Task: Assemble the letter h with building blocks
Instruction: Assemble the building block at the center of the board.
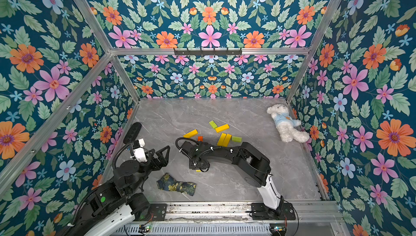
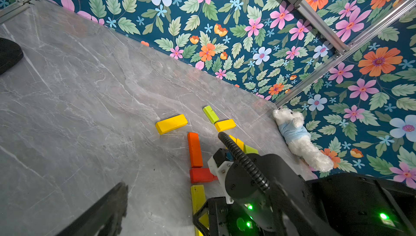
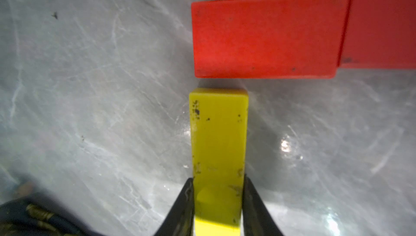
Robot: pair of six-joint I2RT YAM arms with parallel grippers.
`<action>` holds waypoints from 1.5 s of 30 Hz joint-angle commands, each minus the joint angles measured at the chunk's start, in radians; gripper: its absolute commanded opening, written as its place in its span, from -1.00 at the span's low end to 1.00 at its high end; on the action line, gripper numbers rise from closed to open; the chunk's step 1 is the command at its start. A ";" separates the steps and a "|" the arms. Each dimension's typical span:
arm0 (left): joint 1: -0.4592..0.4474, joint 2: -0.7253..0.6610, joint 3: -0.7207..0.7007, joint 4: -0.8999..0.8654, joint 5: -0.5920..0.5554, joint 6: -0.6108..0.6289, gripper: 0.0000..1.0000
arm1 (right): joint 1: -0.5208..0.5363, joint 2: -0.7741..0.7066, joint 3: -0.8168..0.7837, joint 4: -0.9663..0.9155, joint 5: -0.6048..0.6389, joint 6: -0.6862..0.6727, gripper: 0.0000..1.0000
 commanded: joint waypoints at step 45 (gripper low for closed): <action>0.000 0.009 0.004 0.003 -0.019 0.006 0.99 | -0.009 0.005 -0.014 -0.028 0.059 -0.018 -0.25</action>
